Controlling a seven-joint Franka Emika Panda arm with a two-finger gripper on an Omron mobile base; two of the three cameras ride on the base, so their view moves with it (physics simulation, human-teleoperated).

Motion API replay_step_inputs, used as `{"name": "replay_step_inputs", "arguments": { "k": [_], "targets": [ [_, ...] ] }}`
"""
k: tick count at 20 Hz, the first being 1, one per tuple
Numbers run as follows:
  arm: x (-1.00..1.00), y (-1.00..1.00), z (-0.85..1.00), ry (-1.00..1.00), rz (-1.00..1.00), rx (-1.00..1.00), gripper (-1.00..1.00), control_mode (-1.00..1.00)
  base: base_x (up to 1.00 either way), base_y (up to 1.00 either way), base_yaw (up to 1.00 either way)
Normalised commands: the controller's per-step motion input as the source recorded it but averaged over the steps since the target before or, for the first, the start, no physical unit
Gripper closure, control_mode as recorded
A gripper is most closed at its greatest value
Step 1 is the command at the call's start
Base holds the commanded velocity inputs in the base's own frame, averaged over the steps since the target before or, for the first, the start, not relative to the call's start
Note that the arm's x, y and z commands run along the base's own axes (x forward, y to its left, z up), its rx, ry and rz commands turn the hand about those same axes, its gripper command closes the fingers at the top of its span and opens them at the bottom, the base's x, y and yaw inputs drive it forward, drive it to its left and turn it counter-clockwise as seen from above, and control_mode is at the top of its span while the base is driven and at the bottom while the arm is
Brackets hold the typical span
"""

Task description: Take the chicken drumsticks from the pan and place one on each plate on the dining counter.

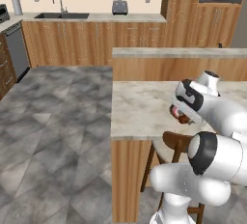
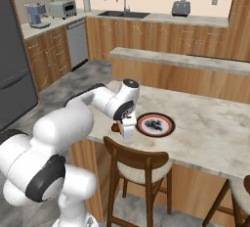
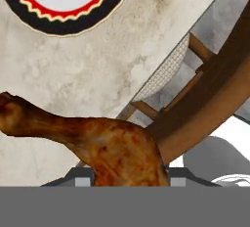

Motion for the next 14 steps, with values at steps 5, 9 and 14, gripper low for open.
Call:
{"name": "replay_step_inputs", "arguments": {
  "k": [5, 9, 14],
  "targets": [
    [0.69, -0.69, 0.03, 0.19, 0.00, 0.00, 1.00, -1.00, 0.00, 0.00, 0.00],
    [0.72, -0.68, -0.07, 0.00, 0.00, 0.00, 1.00, -1.00, 0.00, 0.00, 0.00],
    [0.73, -0.63, -0.46, 0.00, 0.00, -0.04, 1.00, -1.00, 0.00, 0.00, 0.00]
  ]
}}
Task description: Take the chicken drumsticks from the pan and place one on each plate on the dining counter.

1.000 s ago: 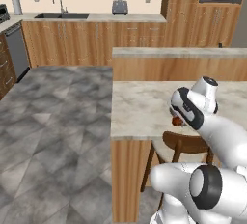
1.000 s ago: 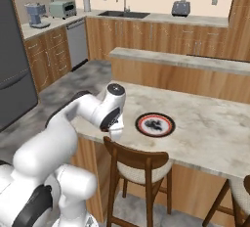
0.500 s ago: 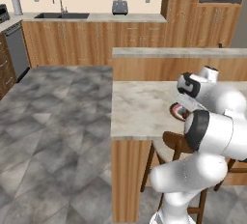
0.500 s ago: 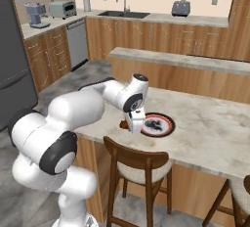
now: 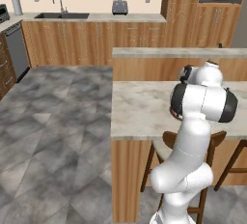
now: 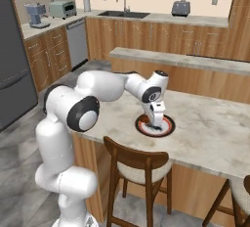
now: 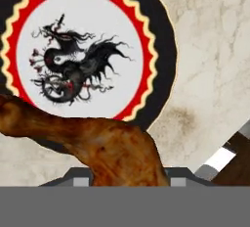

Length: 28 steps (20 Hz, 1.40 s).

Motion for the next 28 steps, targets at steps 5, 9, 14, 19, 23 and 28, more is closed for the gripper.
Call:
{"name": "replay_step_inputs", "arguments": {
  "k": [5, 9, 14, 19, 23, 28],
  "targets": [
    [0.76, -0.30, -0.70, 0.00, 0.00, -0.09, 1.00, -1.00, 0.00, 0.00, 0.00],
    [0.69, -0.08, -0.71, 0.00, 0.00, -0.13, 1.00, -1.00, 0.00, 0.00, 0.00],
    [0.28, -0.02, -0.45, -0.02, 0.00, -0.12, 1.00, -1.00, 0.00, 0.00, 0.00],
    [-0.39, 0.17, 0.00, -0.26, 0.00, -0.17, -1.00, -1.00, 0.00, 0.00, 0.00],
    [-0.35, 0.12, 0.00, -0.42, -0.04, -0.20, -1.00, -1.00, 0.00, 0.00, 0.00],
    [-0.44, 0.09, 0.43, -0.26, 0.00, -0.07, -1.00, -1.00, 0.00, 0.00, 0.00]
  ]
}}
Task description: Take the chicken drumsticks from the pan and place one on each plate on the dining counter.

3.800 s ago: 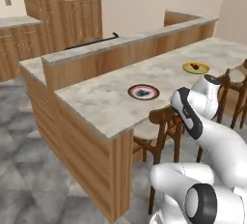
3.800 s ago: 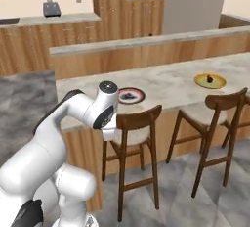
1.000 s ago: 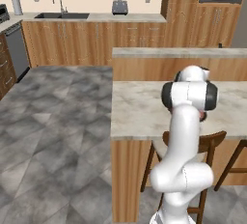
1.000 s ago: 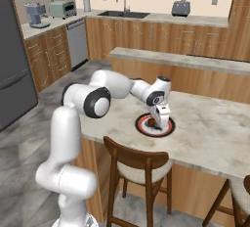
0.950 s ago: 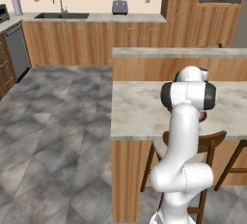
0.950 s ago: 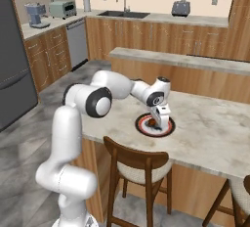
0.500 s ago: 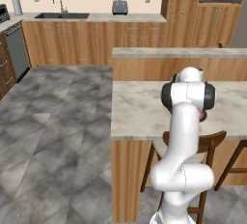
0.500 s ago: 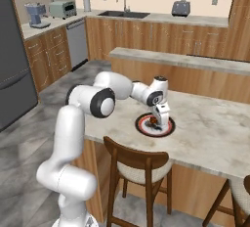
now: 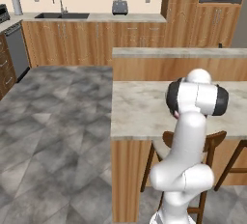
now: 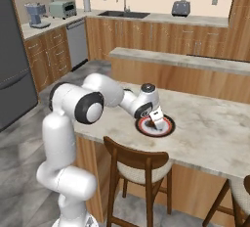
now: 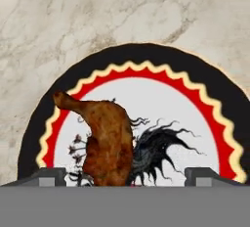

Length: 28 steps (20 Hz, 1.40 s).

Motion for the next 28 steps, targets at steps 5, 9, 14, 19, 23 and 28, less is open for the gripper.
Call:
{"name": "replay_step_inputs", "arguments": {
  "k": [5, 9, 14, 19, 23, 28],
  "targets": [
    [-0.69, 0.02, 1.00, -0.25, 0.16, 0.00, -1.00, -1.00, 0.00, 0.00, 0.00],
    [-0.25, 0.00, 1.00, -0.02, 0.24, 0.07, -1.00, -1.00, 0.00, 0.00, 0.00],
    [-0.30, 0.67, 0.98, 0.41, 0.25, 0.08, -1.00, -1.00, 0.00, 0.00, 0.00],
    [-0.18, 1.00, 0.55, 0.55, 0.25, 0.03, -1.00, -1.00, 0.00, 0.00, 0.00],
    [-0.73, 1.00, 0.03, 0.13, 0.25, 0.00, -1.00, -1.00, 0.00, 0.00, 0.00],
    [-1.00, 1.00, -0.95, -0.03, 0.15, 0.00, -1.00, -1.00, 0.00, 0.00, 0.00]
  ]
}}
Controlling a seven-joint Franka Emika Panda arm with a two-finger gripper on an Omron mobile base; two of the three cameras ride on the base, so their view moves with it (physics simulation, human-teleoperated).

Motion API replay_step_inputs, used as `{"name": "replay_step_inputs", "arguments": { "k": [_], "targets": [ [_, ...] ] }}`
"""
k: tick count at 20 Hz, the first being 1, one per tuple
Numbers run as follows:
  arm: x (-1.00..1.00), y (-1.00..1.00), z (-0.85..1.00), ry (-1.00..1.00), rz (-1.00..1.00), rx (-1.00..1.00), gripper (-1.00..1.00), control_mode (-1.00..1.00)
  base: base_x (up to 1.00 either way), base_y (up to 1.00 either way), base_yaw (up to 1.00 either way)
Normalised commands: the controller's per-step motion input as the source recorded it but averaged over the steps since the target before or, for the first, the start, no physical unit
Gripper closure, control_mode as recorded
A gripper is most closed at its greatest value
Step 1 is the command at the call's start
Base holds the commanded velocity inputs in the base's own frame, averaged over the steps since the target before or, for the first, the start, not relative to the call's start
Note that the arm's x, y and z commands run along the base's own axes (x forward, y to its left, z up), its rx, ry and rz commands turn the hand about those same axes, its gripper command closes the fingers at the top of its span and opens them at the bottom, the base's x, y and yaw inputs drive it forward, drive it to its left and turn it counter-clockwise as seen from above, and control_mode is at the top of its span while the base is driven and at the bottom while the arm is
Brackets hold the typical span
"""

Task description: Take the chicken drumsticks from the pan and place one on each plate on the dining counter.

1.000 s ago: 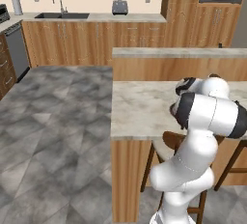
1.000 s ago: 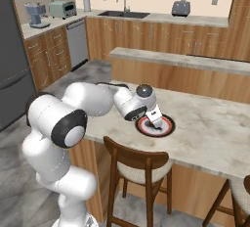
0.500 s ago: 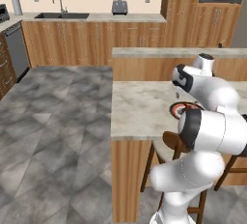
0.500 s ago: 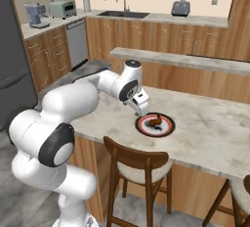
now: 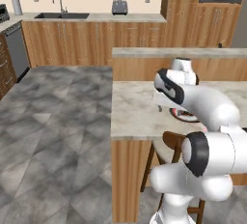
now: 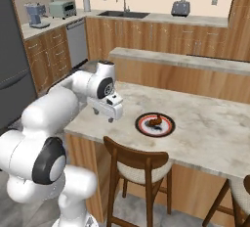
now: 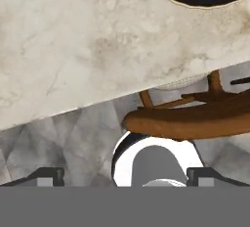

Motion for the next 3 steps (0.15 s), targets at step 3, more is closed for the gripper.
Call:
{"name": "replay_step_inputs", "arguments": {
  "k": [3],
  "targets": [
    [-1.00, 1.00, -1.00, -0.07, 0.09, 0.00, -1.00, -1.00, 0.00, 0.00, 0.00]
  ]
}}
